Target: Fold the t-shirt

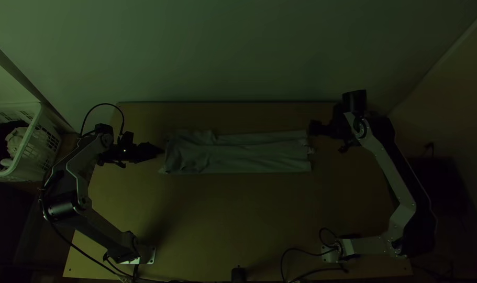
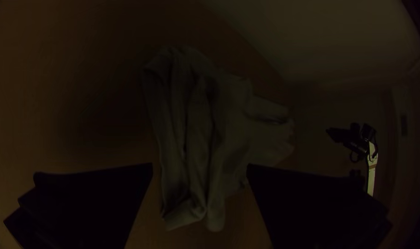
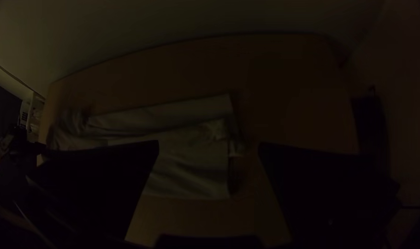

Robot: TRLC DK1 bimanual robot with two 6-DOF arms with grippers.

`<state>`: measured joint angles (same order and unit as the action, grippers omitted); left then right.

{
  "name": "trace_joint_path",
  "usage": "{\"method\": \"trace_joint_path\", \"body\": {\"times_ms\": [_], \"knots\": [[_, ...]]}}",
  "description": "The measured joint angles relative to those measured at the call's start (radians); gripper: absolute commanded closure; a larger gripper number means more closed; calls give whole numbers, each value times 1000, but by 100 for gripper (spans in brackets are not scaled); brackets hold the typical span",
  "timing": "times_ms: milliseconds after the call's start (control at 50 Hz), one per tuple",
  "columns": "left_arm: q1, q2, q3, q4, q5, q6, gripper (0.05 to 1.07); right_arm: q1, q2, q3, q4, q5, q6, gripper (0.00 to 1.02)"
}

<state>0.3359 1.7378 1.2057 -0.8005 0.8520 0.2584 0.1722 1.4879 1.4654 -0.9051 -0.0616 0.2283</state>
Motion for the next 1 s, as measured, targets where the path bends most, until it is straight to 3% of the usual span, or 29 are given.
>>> {"method": "trace_joint_path", "body": {"times_ms": [300,680,1000], "knots": [[0,90,0,43,1,17,10,16,-97,-85,-24,12,6,4],[-13,187,73,41,46,-48,10,31,-124,-137,-27,27,3,4],[-138,188,86,64,31,-120,10,31,-136,-137,-27,35,-1,4]]}}
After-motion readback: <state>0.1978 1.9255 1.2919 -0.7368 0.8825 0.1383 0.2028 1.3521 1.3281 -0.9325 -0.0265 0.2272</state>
